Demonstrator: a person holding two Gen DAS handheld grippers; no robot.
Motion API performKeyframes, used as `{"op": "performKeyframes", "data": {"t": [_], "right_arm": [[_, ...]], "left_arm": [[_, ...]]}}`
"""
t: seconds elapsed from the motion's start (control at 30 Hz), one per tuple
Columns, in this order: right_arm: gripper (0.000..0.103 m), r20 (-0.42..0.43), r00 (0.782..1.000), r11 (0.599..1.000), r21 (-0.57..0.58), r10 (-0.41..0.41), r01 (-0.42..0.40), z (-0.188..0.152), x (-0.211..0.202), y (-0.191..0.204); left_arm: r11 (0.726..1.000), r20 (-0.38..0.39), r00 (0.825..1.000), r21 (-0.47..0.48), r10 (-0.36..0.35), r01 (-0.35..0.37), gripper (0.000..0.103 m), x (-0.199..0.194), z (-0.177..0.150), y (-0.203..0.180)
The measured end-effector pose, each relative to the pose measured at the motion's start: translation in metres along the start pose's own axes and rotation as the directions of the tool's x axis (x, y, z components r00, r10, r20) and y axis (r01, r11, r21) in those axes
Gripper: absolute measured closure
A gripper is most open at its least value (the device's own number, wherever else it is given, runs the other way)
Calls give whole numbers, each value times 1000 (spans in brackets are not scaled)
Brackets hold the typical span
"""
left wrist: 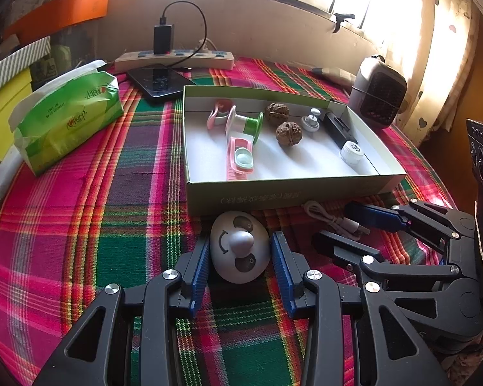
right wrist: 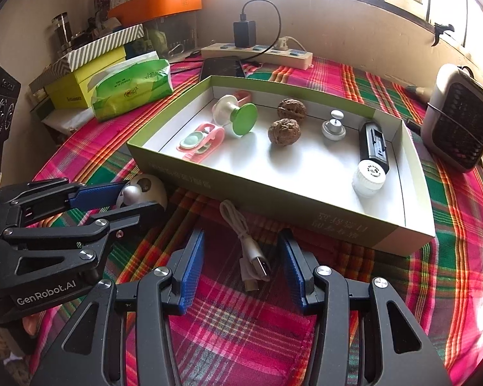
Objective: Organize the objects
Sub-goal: 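Close the right tool around the white USB cable on the cloth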
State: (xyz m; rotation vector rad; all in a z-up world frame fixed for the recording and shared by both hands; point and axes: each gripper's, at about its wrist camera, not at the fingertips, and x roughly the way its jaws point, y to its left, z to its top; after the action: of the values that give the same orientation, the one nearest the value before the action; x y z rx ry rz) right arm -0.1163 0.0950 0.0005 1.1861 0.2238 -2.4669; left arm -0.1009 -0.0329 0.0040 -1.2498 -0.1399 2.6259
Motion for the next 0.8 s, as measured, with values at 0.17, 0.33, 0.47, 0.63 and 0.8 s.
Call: {"op": "performKeyframes", "data": {"t": [0.17,0.33,0.47,0.63,0.8], "right_arm": [[63,0,999,999,-12,-33,33,-1,-1,1],[71,2,999,999,-3,-44,44,-1,-2,-1],[84,4,999,999,-12,-48,48,-2,-2,2],[87,4,999,999,-12,-50,50,-2,-2,3],[87,3,999,999,-6,-49,49,-2,-2,3]], "left_arm": [[1000,2,1000,4,2,-2,67,0,1,0],[1000,2,1000,4,3,-3,67,0,0,0],[1000,2,1000,4,3,-3,67,0,0,0],[1000,2,1000,5,3,-3,67,0,0,0],[1000,3,1000,4,3,-3,67,0,1,0]]}}
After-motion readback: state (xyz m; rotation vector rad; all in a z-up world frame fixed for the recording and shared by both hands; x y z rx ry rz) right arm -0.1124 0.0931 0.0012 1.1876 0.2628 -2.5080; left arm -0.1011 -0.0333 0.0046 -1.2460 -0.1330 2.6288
